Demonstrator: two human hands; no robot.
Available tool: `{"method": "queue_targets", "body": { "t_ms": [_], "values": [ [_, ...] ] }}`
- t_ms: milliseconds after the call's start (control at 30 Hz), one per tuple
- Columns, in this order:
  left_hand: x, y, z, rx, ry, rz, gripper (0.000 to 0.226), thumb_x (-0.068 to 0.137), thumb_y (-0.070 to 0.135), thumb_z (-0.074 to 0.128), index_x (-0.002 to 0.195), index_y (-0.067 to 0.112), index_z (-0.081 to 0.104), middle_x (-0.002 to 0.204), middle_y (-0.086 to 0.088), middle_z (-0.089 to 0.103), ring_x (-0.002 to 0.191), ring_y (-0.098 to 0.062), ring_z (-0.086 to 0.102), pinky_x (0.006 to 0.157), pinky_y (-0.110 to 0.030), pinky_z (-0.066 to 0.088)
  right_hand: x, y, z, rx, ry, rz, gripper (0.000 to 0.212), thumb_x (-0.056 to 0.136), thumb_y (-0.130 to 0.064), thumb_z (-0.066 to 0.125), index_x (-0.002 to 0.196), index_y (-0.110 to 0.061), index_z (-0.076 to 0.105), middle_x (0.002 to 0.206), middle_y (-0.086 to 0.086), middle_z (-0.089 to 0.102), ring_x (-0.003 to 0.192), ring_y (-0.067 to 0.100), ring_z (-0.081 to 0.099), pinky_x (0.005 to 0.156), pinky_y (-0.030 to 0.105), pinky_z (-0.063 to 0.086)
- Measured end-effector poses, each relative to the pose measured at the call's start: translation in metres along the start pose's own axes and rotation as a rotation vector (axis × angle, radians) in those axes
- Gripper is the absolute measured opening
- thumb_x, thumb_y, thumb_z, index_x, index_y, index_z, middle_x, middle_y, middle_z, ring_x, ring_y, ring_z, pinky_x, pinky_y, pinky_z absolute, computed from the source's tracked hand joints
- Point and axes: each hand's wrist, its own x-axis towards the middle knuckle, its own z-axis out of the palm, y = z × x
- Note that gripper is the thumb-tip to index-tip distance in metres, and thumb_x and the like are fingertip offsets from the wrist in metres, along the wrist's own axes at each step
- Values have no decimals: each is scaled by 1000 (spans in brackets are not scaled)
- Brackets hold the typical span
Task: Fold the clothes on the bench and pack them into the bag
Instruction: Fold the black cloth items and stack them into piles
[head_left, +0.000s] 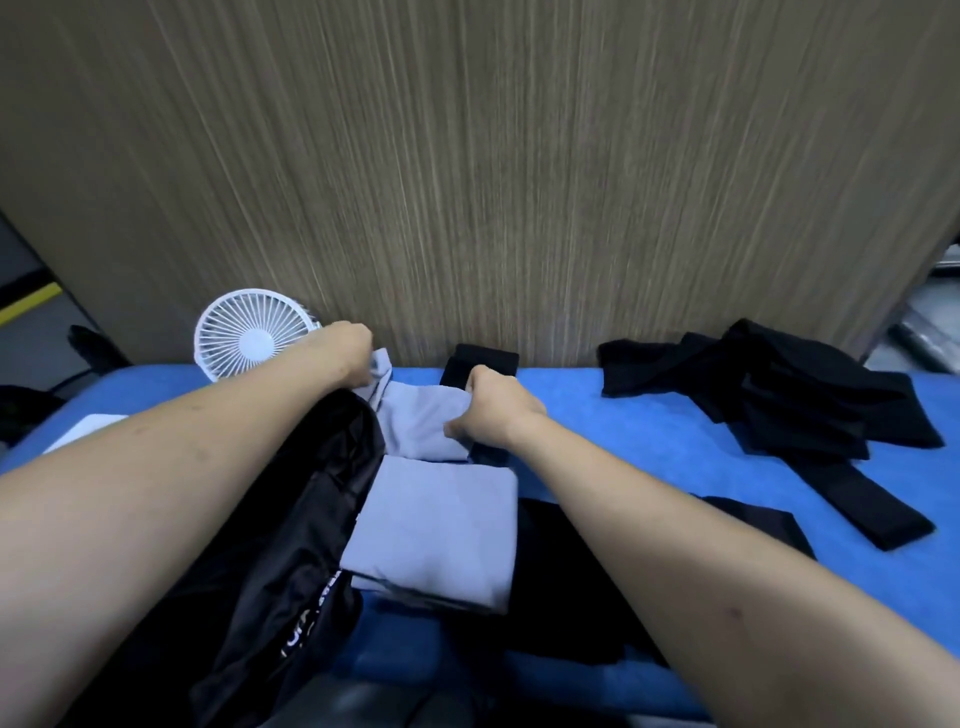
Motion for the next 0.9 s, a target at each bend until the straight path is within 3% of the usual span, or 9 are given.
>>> {"method": "queue_targets", "body": {
  "t_ms": [133, 233, 300, 400, 500, 567, 700, 800, 900],
  "values": [
    [-7, -5, -6, -193, 127, 110, 5, 86, 11, 63, 86, 6, 61, 101, -20, 59, 106, -34, 58, 85, -35, 45, 0, 12, -8, 239, 88, -32, 25, 80, -14, 61, 74, -22, 39, 96, 9, 58, 80, 23, 50, 61, 30, 38],
    [-14, -11, -16, -445, 258, 168, 19, 80, 9, 66, 77, 17, 49, 90, -10, 49, 97, -33, 56, 75, -34, 42, -16, 21, -32, 539, 174, -1, 26, 78, -5, 62, 73, -18, 40, 72, 2, 50, 64, 18, 45, 50, 26, 34],
    [-23, -13, -26, -637, 324, 215, 16, 75, 12, 67, 76, 19, 53, 88, -10, 57, 92, -28, 59, 72, -31, 43, -32, 31, -54, 753, 200, 21, 24, 78, 0, 63, 83, -16, 46, 76, 6, 52, 65, 19, 48, 52, 27, 39],
    [-45, -7, -37, -936, 370, 280, 14, 78, 6, 73, 88, 13, 66, 95, -7, 73, 94, -20, 68, 85, -29, 50, -61, 50, -84, 996, 248, -5, 28, 81, 3, 64, 98, -14, 50, 97, 12, 60, 73, 21, 58, 54, 32, 49],
    [-79, 15, -48, -1157, 331, 326, 28, 79, 2, 77, 94, 24, 70, 97, 2, 74, 95, -10, 67, 90, -28, 52, -95, 73, -107, 1082, 351, -55, 45, 79, 3, 64, 113, -25, 51, 112, 17, 61, 78, 26, 60, 48, 29, 46],
    [-107, 36, -54, -1275, 223, 385, 23, 82, -2, 73, 93, 18, 72, 92, 1, 74, 88, -9, 66, 81, -22, 53, -123, 88, -121, 1074, 408, -84, 56, 82, 5, 61, 122, -32, 49, 95, 8, 62, 73, 22, 56, 50, 28, 42],
    [-151, 78, -57, -1447, 68, 468, 19, 82, 4, 70, 101, 2, 72, 101, -14, 74, 92, -20, 66, 87, -34, 49, -177, 120, -141, 1034, 438, -131, 52, 83, 6, 56, 117, -33, 55, 69, -12, 59, 61, 14, 47, 54, 30, 34],
    [-173, 108, -52, -1704, -75, 358, 30, 85, 32, 71, 92, 3, 73, 99, -15, 74, 90, -20, 69, 90, -35, 47, -207, 144, -147, 1030, 456, -126, 45, 80, 4, 56, 109, -30, 61, 78, -9, 58, 72, 19, 44, 64, 37, 34],
    [-191, 137, -37, -1736, 10, 220, 38, 89, 36, 67, 84, -1, 74, 88, -16, 75, 84, -24, 66, 81, -33, 52, -231, 159, -146, 1046, 452, -98, 41, 82, 8, 54, 107, -24, 61, 78, -5, 56, 62, 13, 46, 51, 24, 37]
  ]
}}
